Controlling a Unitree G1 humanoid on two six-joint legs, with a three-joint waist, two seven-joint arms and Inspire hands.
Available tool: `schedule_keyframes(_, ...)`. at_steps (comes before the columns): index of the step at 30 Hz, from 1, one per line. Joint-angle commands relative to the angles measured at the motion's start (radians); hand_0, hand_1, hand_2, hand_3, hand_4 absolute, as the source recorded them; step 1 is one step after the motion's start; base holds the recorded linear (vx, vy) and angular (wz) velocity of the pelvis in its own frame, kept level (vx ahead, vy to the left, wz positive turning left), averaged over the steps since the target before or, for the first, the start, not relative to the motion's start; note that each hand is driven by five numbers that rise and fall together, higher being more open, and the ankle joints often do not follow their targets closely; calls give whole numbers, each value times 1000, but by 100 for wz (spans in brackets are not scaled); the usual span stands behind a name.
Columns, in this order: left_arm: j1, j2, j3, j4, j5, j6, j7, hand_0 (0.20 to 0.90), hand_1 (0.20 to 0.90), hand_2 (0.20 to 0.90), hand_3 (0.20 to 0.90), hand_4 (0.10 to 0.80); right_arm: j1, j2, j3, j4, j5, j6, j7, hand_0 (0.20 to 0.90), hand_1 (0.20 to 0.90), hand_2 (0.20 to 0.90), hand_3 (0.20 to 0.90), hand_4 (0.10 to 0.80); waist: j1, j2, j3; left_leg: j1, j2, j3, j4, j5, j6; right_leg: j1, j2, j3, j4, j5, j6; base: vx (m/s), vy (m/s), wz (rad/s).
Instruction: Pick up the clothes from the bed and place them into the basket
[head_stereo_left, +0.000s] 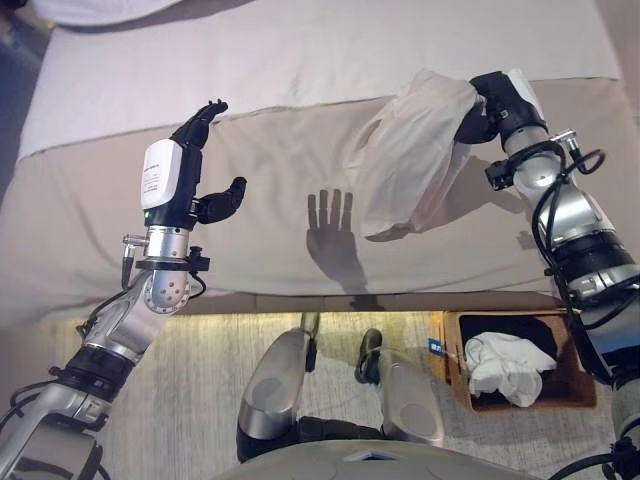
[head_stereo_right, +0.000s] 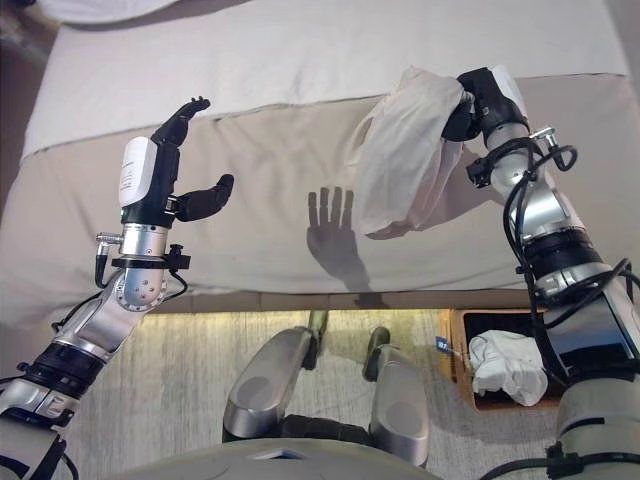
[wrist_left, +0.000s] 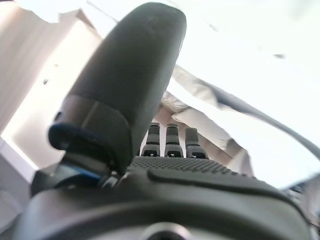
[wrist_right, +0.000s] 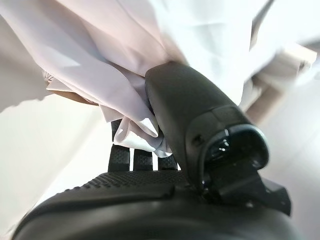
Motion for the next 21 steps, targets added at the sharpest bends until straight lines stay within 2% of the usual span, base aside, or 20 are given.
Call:
schedule_keyframes(1,54,-46,32,-23,-1,-18,4,900,900,900,900,800,34,-104,-64,-49,69,-84,-55,300,300,300,200,100,-55,-25,-292,17,46,14,-41,-34,-21,24,8,-11,-87,67,0,120,-15,-27)
schedule_keyframes(6,65,-58,36,12,2,-22,-6,900,900,900,900,800,113,-137,-157,-63,83,-84,-41,300,300,300,200,100,-90,-31,-346,68,58,36,-114,-13,-28,47,22,23,-148,99,16,52,-4,-31)
schedule_keyframes(11,54,-42,26,92,-6,14,-19,900,900,900,900,800,204,-205,-250,-82,106,-91,-51,300,300,300,200,100,-147,-35,-402,116,78,58,-209,14,-35,58,42,74,-205,128,34,-24,-4,-25)
schedule_keyframes(14,67,-37,36,138,-10,-6,-4,900,900,900,900,800,253,-228,-304,-90,121,-97,-41,300,300,300,200,100,-171,-39,-420,126,72,67,-202,1,-36,56,47,107,-229,144,37,-28,8,-26)
schedule_keyframes(15,86,-34,55,149,-13,-26,-3,900,900,900,900,800,287,-241,-336,-98,131,-91,-25,300,300,300,200,100,-177,-42,-426,119,61,52,-177,-13,-36,58,54,140,-246,157,35,-24,35,-48)
schedule_keyframes(18,122,-27,97,139,-8,-54,-7,900,900,900,900,800,314,-247,-353,-104,132,-87,-16,300,300,300,200,100,-165,-52,-419,108,27,-49,-139,-47,-19,48,57,214,-247,169,38,-18,52,-44)
schedule_keyframes(19,122,-25,104,134,-11,-55,-16,900,900,900,900,800,313,-244,-350,-104,137,-83,-23,300,300,300,200,100,-165,-51,-415,111,22,-55,-145,-51,-12,43,57,227,-243,170,43,-18,78,-89)
schedule_keyframes(21,119,-25,110,125,-8,-60,-44,900,900,900,900,800,333,-234,-358,-114,153,-72,-42,300,300,300,200,100,-179,-46,-408,119,23,-31,-161,-49,-6,28,52,240,-242,188,57,-30,69,-81)
